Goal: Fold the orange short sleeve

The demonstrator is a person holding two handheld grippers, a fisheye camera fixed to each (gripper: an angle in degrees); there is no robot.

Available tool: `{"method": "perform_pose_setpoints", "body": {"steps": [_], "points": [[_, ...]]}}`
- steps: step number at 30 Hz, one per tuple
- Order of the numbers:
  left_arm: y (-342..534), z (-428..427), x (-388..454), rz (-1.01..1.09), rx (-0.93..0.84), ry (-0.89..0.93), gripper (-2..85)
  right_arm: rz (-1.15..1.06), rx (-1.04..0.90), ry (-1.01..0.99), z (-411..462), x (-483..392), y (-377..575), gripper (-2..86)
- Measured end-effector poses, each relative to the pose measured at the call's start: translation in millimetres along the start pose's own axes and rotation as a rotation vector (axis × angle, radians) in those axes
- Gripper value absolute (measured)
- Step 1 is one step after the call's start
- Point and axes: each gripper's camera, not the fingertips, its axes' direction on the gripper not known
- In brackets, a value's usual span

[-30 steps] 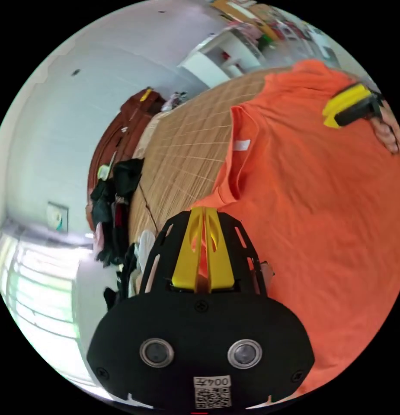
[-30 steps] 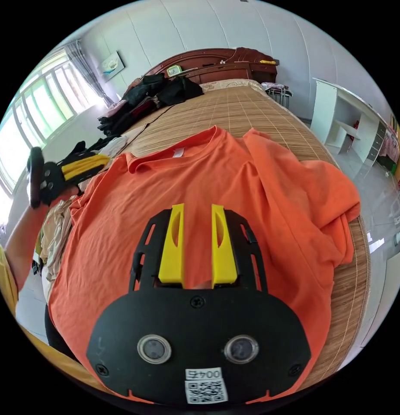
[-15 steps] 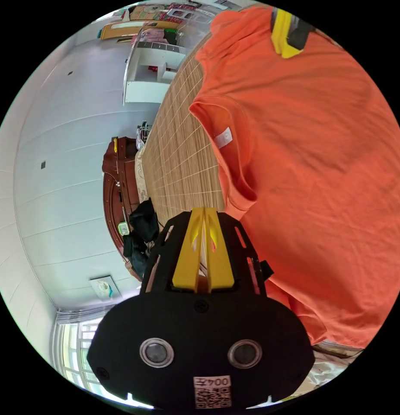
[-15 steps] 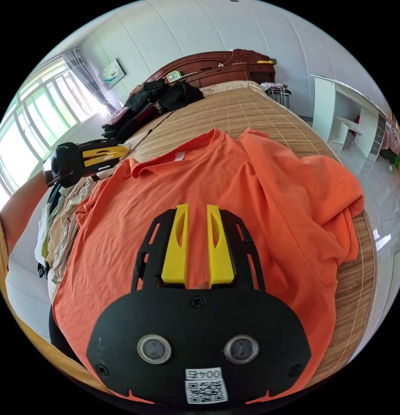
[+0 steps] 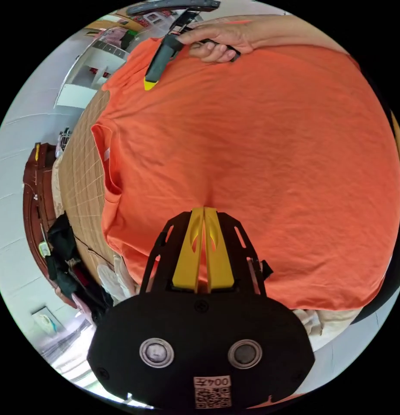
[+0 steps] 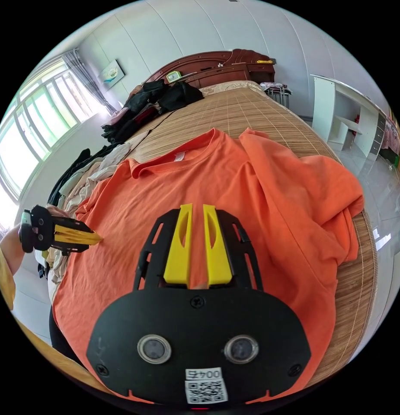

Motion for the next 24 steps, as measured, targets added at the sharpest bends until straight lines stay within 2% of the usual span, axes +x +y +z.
{"method": "perform_pose_setpoints", "body": {"steps": [3, 8, 12, 16, 19, 24], "points": [[-1.7, 13.0, -18.5, -0.083, -0.011, 0.066, 0.6, -0.001, -0.002, 0.002, 5.5, -1.4, 1.4, 4.6], [3.0, 24.0, -8.5, -0.176, 0.030, 0.017, 0.8, -0.004, 0.002, 0.000, 13.6, -3.7, 4.6, 3.7], [-5.2, 18.5, 2.7, -0.109, 0.019, -0.130, 2.4, -0.007, 0.003, -0.001, 18.7, -5.4, 6.2, 3.2], [-15.9, 12.9, -33.9, -0.096, 0.001, -0.283, 6.4, -0.005, 0.004, -0.005, 23.7, -6.2, 8.0, 2.6], [-35.3, 31.1, -56.5, -0.024, -0.082, -0.425, 10.7, -0.007, 0.005, -0.007, 27.0, -7.3, 9.2, 2.1], [-68.6, 82.9, -98.7, 0.119, -0.218, -0.456, 13.4, -0.008, 0.008, -0.010, 31.3, -8.6, 11.2, 1.4]]}}
